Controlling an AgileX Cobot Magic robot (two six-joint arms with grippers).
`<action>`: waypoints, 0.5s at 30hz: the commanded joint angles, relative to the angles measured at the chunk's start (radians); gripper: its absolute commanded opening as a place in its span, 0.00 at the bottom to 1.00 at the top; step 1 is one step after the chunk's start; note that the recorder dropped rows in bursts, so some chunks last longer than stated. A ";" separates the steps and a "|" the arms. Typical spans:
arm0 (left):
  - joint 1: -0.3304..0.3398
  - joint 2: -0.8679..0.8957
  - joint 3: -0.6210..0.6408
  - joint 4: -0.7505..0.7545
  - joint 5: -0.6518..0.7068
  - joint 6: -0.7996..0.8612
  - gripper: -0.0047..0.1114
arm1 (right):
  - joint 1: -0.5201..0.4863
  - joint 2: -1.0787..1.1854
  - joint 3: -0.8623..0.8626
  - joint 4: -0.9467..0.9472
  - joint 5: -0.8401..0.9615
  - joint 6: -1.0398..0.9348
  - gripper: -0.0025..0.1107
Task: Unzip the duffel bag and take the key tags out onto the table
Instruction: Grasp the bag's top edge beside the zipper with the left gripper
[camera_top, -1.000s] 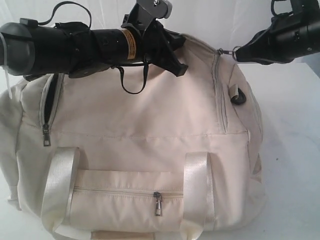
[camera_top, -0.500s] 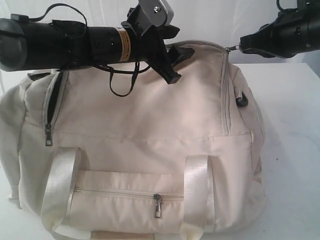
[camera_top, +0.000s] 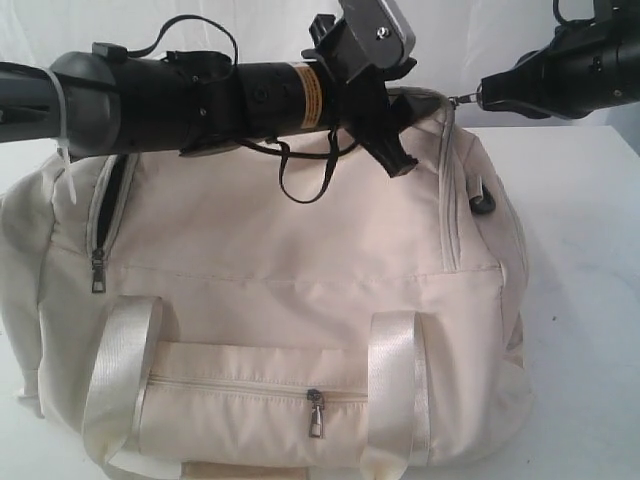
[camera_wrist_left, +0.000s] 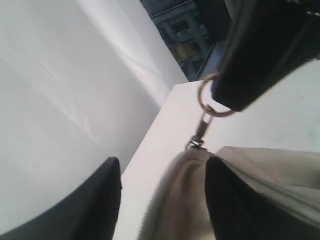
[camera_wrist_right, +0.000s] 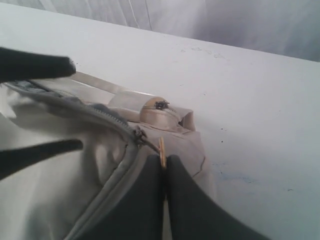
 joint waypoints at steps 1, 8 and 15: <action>-0.003 0.025 -0.060 -0.006 0.060 -0.091 0.42 | -0.013 -0.005 -0.001 -0.001 -0.010 -0.012 0.02; -0.003 0.042 -0.070 0.146 0.062 -0.245 0.35 | -0.013 -0.005 -0.001 -0.001 -0.012 -0.012 0.02; -0.003 0.042 -0.070 0.210 0.025 -0.277 0.43 | -0.013 -0.005 -0.001 -0.001 -0.029 -0.012 0.02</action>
